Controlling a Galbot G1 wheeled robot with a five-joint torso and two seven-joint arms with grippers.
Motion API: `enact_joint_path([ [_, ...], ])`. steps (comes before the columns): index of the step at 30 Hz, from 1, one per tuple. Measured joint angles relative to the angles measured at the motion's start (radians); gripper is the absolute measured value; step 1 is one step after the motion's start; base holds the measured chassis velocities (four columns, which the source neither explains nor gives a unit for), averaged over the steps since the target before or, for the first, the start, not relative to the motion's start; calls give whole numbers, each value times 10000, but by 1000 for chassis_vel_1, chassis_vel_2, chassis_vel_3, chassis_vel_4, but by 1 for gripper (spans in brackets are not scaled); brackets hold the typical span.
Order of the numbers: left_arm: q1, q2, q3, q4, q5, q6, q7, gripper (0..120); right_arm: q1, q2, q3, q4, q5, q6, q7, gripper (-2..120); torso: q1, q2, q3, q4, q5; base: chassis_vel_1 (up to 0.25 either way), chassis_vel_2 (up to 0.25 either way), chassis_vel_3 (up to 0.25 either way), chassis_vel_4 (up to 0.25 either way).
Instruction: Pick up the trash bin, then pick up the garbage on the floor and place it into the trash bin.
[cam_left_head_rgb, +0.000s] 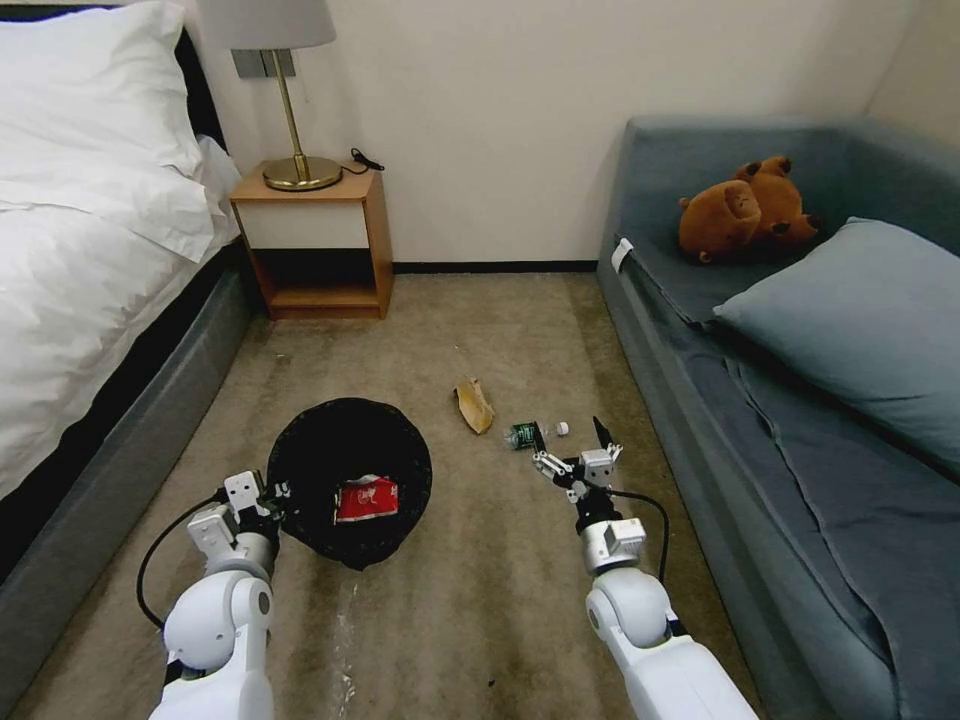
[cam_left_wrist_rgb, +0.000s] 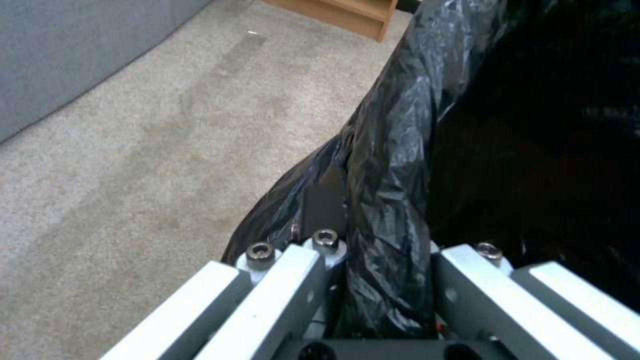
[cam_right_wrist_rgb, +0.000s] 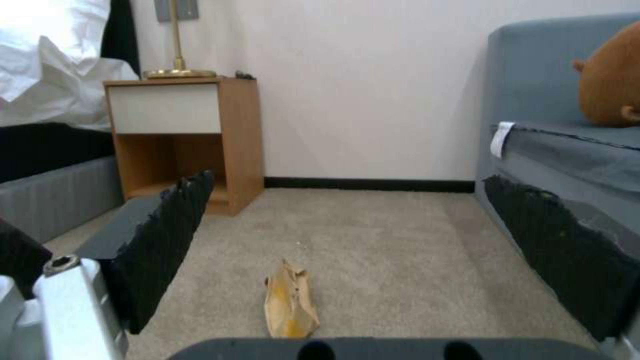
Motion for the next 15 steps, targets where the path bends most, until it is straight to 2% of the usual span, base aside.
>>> enact_joint_path([
  [15,14,-14,-8,-25,45,-19,0,1,42,5,61,-170,-81,331,-218,100,0,1,0,0,-1,0,0,0,0],
])
